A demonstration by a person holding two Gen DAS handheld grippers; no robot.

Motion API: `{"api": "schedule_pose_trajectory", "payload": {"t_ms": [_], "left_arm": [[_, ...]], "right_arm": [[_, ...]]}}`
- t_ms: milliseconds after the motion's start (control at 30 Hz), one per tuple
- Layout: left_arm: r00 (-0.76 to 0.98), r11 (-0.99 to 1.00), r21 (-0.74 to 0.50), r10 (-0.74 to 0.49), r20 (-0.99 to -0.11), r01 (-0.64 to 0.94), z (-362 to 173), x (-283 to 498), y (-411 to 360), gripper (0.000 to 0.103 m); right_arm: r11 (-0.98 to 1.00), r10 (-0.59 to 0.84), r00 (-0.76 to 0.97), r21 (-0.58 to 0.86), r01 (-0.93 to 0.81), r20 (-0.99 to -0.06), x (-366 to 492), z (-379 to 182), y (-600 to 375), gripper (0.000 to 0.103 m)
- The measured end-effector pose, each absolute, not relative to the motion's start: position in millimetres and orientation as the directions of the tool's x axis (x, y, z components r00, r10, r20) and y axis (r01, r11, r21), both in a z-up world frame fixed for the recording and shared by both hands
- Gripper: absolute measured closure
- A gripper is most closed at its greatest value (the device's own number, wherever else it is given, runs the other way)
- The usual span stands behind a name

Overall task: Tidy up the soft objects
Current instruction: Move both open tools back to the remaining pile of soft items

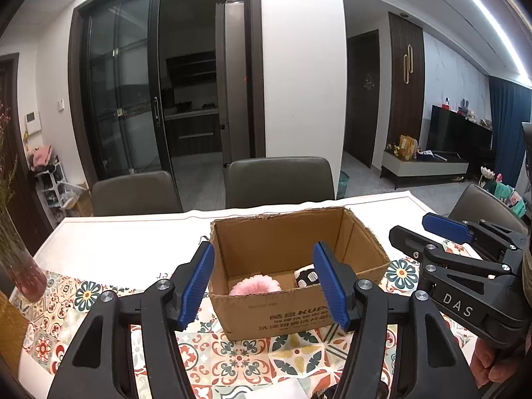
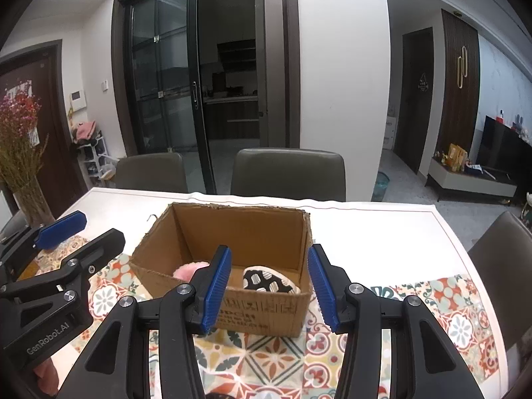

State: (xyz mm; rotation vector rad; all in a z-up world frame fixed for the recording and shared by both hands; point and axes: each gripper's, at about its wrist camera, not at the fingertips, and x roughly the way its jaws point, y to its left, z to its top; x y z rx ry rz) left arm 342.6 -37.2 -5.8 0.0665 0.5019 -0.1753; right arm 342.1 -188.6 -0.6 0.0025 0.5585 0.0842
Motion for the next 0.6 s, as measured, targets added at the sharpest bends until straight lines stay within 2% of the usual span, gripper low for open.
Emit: {"api": "schedule_pose_trajectory", "payload": {"t_ms": [600], "left_arm": [[0.841, 0.978, 0.036, -0.159, -0.517, 0.207, -14.9, 295.3, -42.1, 0.039]], "right_arm": [[0.996, 0.078, 0.831, 0.015, -0.083, -0.551, 294.9, -6.7, -198.1, 0.054]]}}
